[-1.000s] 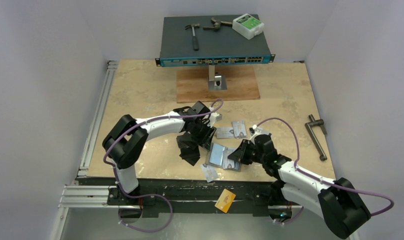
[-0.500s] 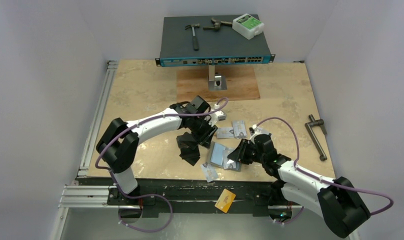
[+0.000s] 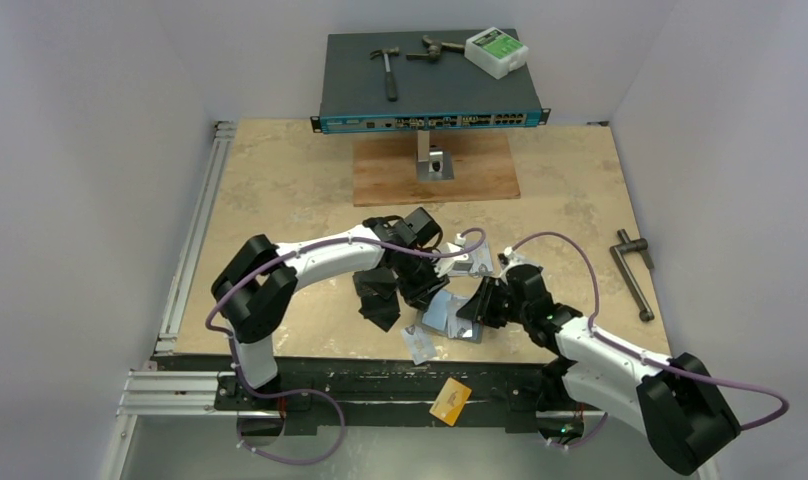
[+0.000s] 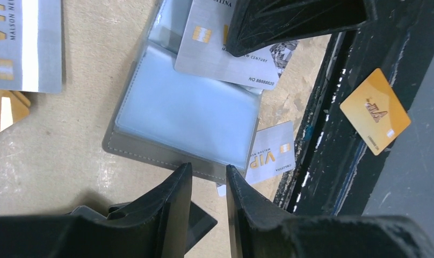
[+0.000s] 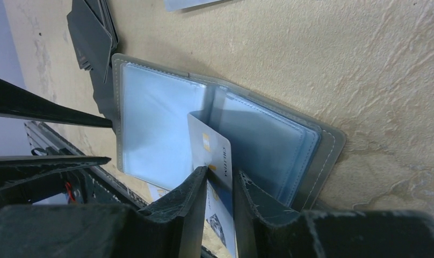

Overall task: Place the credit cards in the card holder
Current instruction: Insert the credit card into the card holder.

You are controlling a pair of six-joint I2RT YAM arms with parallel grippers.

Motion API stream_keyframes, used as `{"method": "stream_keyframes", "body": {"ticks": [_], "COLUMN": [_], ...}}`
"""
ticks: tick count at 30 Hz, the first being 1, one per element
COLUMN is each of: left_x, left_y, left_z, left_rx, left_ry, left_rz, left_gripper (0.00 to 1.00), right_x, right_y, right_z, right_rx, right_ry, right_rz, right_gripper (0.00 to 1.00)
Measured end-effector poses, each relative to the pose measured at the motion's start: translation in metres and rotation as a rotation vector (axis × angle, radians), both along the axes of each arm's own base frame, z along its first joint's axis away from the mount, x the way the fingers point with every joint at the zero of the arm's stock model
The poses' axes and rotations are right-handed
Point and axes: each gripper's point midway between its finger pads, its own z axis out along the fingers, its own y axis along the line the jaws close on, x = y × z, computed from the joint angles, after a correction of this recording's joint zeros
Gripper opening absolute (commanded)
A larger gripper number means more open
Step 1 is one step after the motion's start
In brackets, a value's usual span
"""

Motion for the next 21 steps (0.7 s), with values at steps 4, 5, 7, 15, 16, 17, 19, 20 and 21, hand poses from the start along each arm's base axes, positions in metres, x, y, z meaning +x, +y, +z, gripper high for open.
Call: {"method": "stream_keyframes", "body": {"ticks": [4, 5, 7, 15, 16, 17, 19, 20, 21], "left_x": [0.001, 0.002, 0.004, 0.010, 0.010, 0.010, 0.011, 0.011, 0.010], "left_y": [0.001, 0.002, 0.005, 0.009, 0.009, 0.009, 0.010, 0.010, 0.010], "left_z": [-0.015, -0.018, -0.024, -0.033, -0.033, -0.034, -0.035, -0.036, -0.037], "left_rx": [0.040, 0.049, 0.069, 0.095, 0.095, 0.095, 0.096, 0.097, 0.099], "left_ry": [-0.022, -0.027, -0.040, -0.085, -0.088, -0.091, -0.097, -0.102, -0.105], "left_rz": [-0.033, -0.039, -0.049, -0.091, -0.097, -0.103, -0.114, -0.123, -0.128], "left_gripper": [0.28, 0.28, 0.28, 0.27, 0.27, 0.27, 0.27, 0.27, 0.27], "right_x": [-0.001, -0.001, -0.002, -0.001, -0.001, -0.002, -0.003, -0.003, -0.003], "right_y": [-0.001, -0.001, -0.001, 0.006, 0.006, 0.006, 0.007, 0.007, 0.007], "right_z": [-0.001, -0.001, -0.001, 0.005, 0.004, 0.003, 0.001, 0.001, 0.001], "right_rx": [-0.021, -0.026, -0.030, 0.009, 0.015, 0.020, 0.029, 0.034, 0.039], "right_ry": [0.027, 0.034, 0.045, 0.049, 0.052, 0.056, 0.060, 0.058, 0.058], "right_rz": [0.002, 0.003, 0.008, 0.015, 0.012, 0.008, 0.002, -0.001, -0.005], "right_gripper": [0.12, 0.09, 0.04, 0.00, 0.00, 0.00, 0.00, 0.00, 0.00]}}
